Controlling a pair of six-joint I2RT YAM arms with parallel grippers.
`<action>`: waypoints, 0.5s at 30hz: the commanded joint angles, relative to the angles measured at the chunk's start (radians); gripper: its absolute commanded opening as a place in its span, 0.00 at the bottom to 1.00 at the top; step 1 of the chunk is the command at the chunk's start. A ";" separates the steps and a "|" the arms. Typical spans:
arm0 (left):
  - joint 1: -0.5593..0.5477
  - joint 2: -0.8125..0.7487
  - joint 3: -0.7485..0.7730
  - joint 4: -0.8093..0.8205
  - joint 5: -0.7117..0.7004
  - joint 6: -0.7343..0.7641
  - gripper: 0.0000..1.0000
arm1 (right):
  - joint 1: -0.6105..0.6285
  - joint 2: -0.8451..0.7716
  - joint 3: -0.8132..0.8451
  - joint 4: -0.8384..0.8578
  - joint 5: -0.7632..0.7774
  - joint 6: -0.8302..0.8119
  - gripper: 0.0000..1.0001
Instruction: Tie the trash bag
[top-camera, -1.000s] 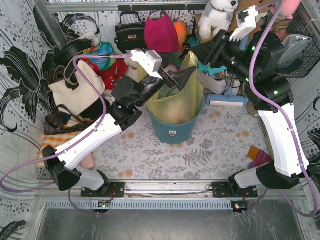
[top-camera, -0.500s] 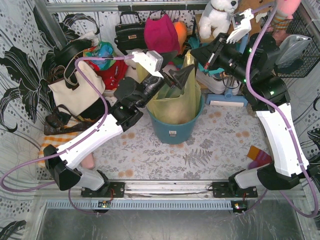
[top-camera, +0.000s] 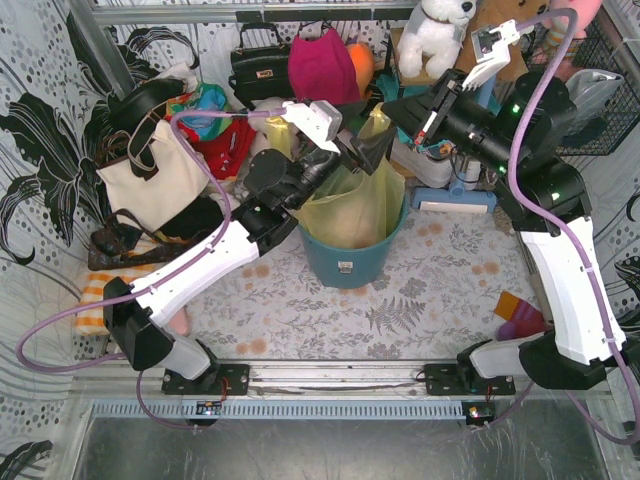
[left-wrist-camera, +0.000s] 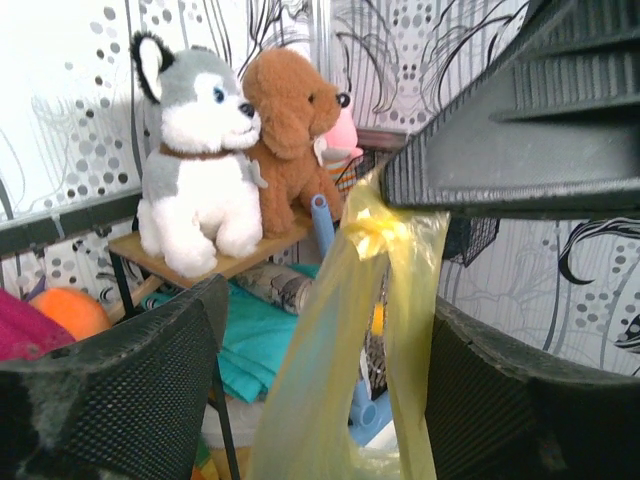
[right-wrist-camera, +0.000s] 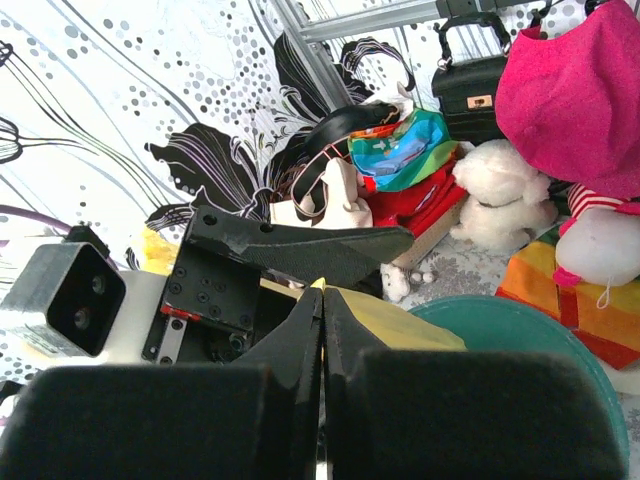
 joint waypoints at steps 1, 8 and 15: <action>0.020 -0.011 0.023 0.129 0.063 0.000 0.78 | 0.003 -0.034 -0.022 0.049 -0.027 0.021 0.00; 0.035 -0.002 0.037 0.139 0.100 -0.012 0.50 | 0.003 -0.054 -0.044 0.051 -0.034 0.017 0.00; 0.037 -0.012 0.007 0.154 0.134 -0.040 0.20 | 0.003 -0.050 0.004 -0.020 0.022 -0.039 0.15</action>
